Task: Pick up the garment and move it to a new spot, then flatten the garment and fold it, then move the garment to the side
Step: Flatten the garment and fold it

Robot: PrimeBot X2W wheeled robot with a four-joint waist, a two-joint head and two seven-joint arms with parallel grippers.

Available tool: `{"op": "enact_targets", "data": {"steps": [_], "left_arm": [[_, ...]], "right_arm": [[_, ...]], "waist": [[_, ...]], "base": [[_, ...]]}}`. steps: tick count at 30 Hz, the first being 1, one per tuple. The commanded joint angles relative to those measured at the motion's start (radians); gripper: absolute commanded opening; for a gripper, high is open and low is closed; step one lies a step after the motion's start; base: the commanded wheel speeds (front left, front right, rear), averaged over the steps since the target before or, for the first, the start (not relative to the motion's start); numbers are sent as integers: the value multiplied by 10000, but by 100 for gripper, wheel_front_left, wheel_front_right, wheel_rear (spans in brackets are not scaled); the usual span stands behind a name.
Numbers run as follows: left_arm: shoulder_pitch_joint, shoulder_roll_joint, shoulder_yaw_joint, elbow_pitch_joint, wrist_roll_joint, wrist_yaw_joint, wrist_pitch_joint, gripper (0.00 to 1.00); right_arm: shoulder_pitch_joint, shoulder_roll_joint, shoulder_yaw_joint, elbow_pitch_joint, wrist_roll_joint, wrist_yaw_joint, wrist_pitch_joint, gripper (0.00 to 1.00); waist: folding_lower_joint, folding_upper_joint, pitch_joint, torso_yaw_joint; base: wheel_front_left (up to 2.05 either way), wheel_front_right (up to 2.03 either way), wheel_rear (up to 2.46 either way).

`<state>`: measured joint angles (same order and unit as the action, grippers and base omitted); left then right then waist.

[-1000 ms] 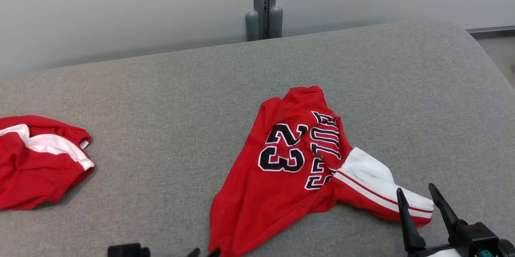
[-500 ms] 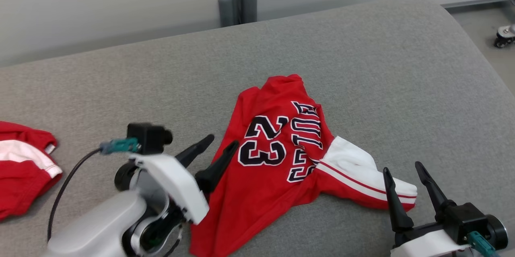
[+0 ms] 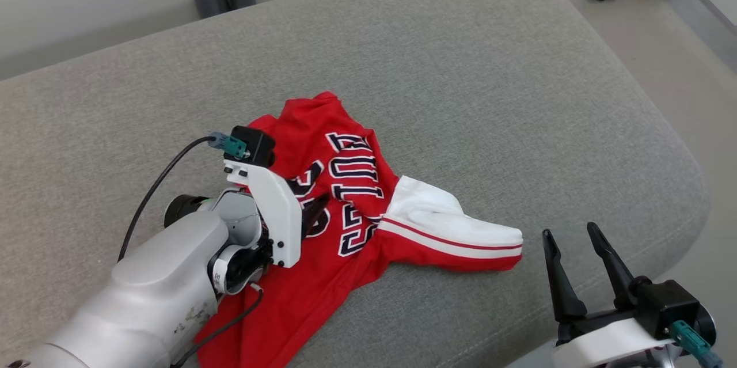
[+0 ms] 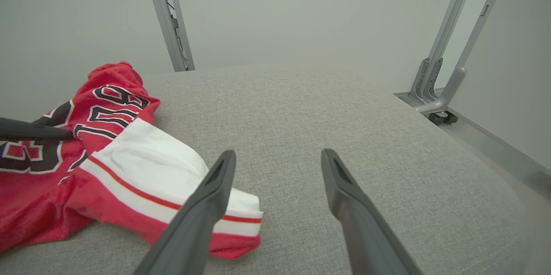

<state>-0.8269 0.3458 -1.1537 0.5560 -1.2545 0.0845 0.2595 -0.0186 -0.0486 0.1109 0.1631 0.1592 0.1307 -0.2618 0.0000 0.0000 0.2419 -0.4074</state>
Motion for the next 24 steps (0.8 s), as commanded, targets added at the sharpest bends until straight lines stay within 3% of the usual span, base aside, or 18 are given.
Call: {"op": "enact_targets", "data": {"steps": [1, 4, 5, 6, 11, 13, 17, 21, 22, 23, 24], "left_arm": [[-116, -39, -87, 646, -38, -67, 138, 100], [-33, -244, -64, 1292, -41, 100, -9, 100], [-30, -348, 43, 1513, -11, 101, -360, 78], [-29, -456, 240, 1698, -31, 131, -818, 0], [-312, -707, 1199, 2129, 188, 282, -3529, 0], [-312, -648, 1361, 2219, 290, 313, -4161, 0], [-342, -327, 1539, 2419, 401, 413, -4600, 0], [-169, -179, 1507, 2937, 337, 527, -4395, 0], [-93, -205, 1425, 3061, 367, 446, -4277, 25], [15, -241, 1358, 3191, 317, 384, -4103, 100], [58, -282, 1336, 3256, 229, 253, -3954, 100]], "right_arm": [[-153, -36, 59, -1, 96, 1, -49, 100], [-153, -38, 91, -10, 155, 1, -49, 100], [-154, -38, 86, -21, 193, 1, -49, 100], [-161, -38, 74, -31, 199, 1, -49, 100], [59, -36, -193, -53, 138, 1, -49, 100], [97, -41, -275, -42, 39, 1, -49, 100], [146, -40, -303, -29, -143, 1, -49, 100], [27, -41, -182, 3, -253, 1, -49, 100], [5, -41, -158, 12, -278, 1, -49, 100], [-6, -43, -133, 29, -292, 1, -49, 100], [-6, -44, -114, 44, -300, 1, -49, 100]], "waist": [[0, 0, 162, -316], [0, 0, 164, -369], [0, 0, 168, -374], [0, 0, 171, -366], [0, 0, 37, 40], [0, 0, -62, 278], [0, 0, -242, 726], [0, 0, -378, 1021], [0, 0, -407, 1069], [0, 0, -435, 1094], [0, 0, -455, 1107]], "base": [[0, 0, 0], [0, 0, 0], [0, 0, 0], [0, 0, 0], [0, 0, 0], [0, 0, 0], [0, 0, 0], [0, 0, 0], [0, 0, 0], [0, 0, 0], [0, 0, 0]]}}
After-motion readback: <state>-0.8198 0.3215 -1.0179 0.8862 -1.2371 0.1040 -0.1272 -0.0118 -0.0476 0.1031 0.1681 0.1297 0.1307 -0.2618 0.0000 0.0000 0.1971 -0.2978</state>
